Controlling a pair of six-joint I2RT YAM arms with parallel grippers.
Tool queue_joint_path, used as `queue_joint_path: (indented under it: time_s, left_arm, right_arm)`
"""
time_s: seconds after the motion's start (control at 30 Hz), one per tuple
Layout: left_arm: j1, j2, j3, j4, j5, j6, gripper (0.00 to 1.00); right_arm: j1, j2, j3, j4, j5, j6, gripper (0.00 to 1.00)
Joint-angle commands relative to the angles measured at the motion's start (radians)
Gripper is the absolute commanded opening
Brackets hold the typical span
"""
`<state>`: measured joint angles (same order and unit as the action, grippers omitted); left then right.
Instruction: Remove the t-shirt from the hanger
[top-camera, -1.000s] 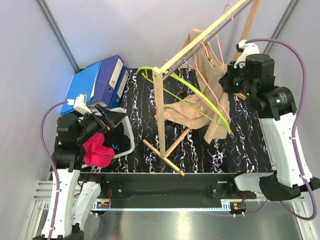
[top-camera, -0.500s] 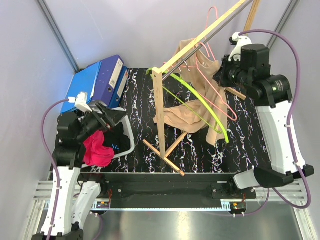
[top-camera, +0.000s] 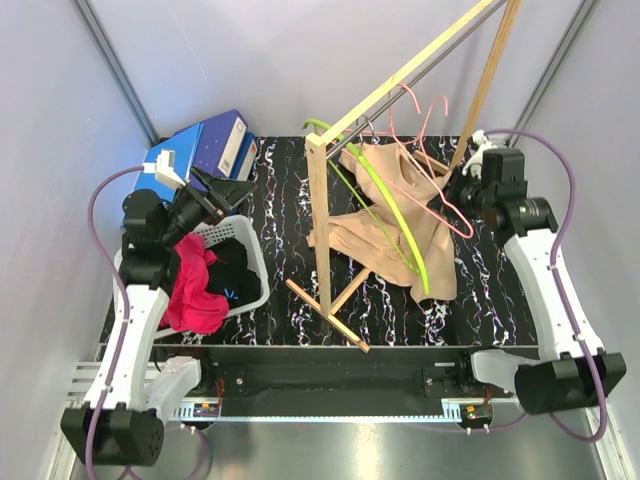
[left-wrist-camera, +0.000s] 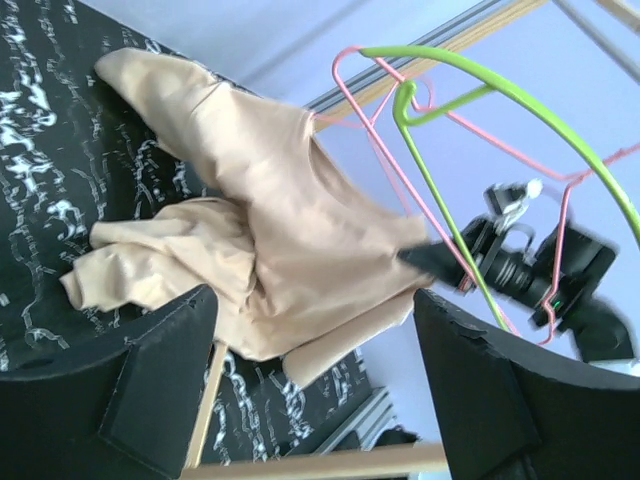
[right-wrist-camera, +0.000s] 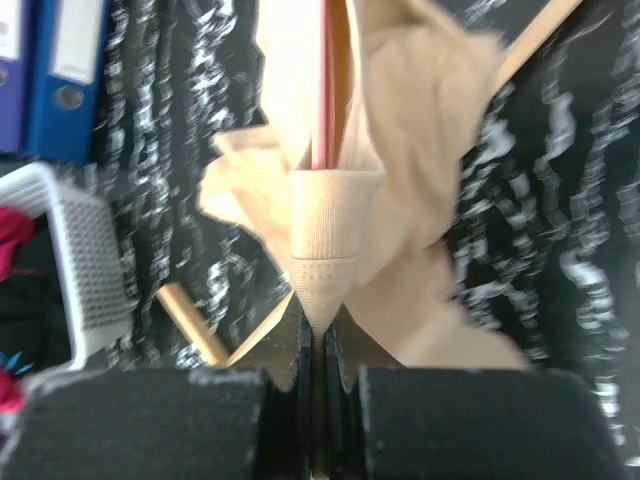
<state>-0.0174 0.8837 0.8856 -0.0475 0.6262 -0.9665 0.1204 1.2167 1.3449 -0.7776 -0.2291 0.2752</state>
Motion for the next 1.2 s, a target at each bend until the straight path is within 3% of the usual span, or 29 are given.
queue_joint_path:
  time_s: [0.0, 0.13, 0.27, 0.53, 0.7, 1.17]
  left_arm:
    - [0.004, 0.095, -0.022, 0.231, 0.052, -0.087, 0.82]
    - [-0.038, 0.164, -0.063, 0.346, 0.044, -0.115, 0.79]
    - [-0.175, 0.221, -0.057, 0.333, -0.016, -0.046, 0.75]
    - [-0.28, 0.235, -0.181, 0.54, -0.151, -0.047, 0.64]
    - [-0.308, 0.285, -0.194, 0.618, -0.174, -0.034, 0.62]
    - [-0.403, 0.356, -0.122, 0.482, -0.301, 0.121, 0.63]
  right_arm:
    - [-0.008, -0.153, -0.148, 0.239, -0.237, 0.154, 0.0]
    - [-0.008, -0.215, -0.447, 0.55, -0.497, 0.34, 0.0]
    - [-0.008, -0.244, -0.587, 0.65, -0.567, 0.386, 0.0]
    - [0.053, -0.24, -0.612, 0.632, -0.682, 0.329, 0.0]
    - [0.224, -0.2, -0.618, 0.646, -0.655, 0.305, 0.0]
    - [0.274, -0.184, -0.625, 0.687, -0.77, 0.277, 0.0]
